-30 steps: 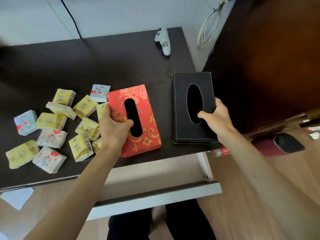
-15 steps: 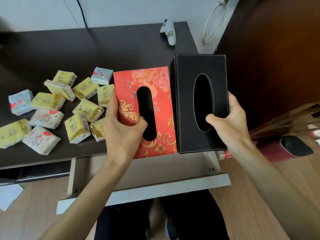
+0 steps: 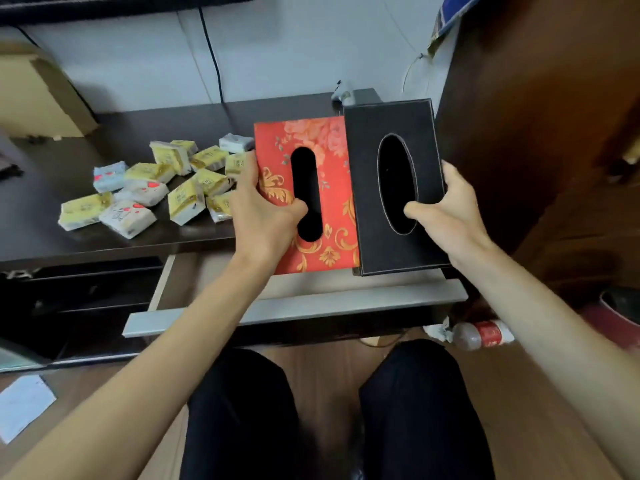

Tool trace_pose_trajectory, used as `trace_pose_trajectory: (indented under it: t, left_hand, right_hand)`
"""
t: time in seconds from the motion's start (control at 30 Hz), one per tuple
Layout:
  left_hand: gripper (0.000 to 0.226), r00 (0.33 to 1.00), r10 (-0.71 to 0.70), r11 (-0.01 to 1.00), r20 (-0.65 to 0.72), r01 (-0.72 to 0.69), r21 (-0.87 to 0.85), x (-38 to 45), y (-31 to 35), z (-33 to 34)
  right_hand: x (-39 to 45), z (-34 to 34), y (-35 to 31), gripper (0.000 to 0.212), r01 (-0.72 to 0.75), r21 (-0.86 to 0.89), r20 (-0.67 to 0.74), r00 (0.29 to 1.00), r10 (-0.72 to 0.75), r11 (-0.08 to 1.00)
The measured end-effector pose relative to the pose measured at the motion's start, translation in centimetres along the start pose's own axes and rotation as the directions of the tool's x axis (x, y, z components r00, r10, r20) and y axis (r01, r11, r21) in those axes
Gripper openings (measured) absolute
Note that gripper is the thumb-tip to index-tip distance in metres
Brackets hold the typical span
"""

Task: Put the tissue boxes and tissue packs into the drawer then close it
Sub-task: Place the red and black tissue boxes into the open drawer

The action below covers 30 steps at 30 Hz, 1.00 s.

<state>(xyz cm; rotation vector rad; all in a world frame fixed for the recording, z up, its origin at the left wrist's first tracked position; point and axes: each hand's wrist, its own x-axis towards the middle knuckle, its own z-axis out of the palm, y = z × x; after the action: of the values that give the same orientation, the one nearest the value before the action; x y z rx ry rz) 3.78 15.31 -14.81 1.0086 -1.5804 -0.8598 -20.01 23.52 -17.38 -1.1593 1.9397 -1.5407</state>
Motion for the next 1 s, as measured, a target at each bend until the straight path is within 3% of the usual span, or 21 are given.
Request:
trace_pose_trajectory:
  t: [0.23, 0.47, 0.57, 0.67, 0.8, 0.9, 1.0]
  left_hand:
    - [0.061, 0.994, -0.108, 0.993, 0.017, 0.107, 0.04, -3.7, -0.9, -0.6]
    - [0.058, 0.976, -0.212, 0.976, 0.054, 0.208, 0.064, -6.6, -0.5, -1.5]
    - [0.06, 0.97, -0.231, 0.973, 0.071, 0.228, 0.047, -8.4, -0.4, -2.3]
    - [0.056, 0.958, -0.273, 0.962, 0.092, 0.271, 0.031, -10.3, -0.1, -2.9]
    - [0.054, 0.943, -0.311, 0.949, 0.118, 0.315, -0.024, -12.8, 0.5, -3.6]
    - [0.056, 0.942, -0.3, 0.953, 0.151, 0.304, -0.007, -14.3, 0.6, -4.2]
    - [0.055, 0.934, -0.314, 0.949, 0.173, 0.315, 0.023, -15.1, 0.5, -4.7]
  right_hand:
    - [-3.6, -0.8, -1.1, 0.075, -0.049, -0.049, 0.0, 0.999, 0.049, 0.998]
    - [-6.9, -1.7, -1.9, 0.088, -0.152, -0.12, 0.05, 0.986, 0.159, 0.981]
    - [-9.0, -2.5, -1.8, 0.082, -0.149, -0.151, 0.046, 0.986, 0.157, 0.977]
    - [-10.8, -3.2, -1.7, 0.09, -0.175, -0.18, 0.068, 0.979, 0.189, 0.968]
    - [-13.5, -4.1, -1.8, 0.065, -0.166, -0.214, 0.09, 0.978, 0.188, 0.963]
    - [-15.1, -4.8, -1.9, 0.077, -0.147, -0.314, 0.116, 0.975, 0.192, 0.938]
    - [-16.1, -5.3, -2.3, 0.075, -0.108, -0.408, 0.135, 0.975, 0.176, 0.907]
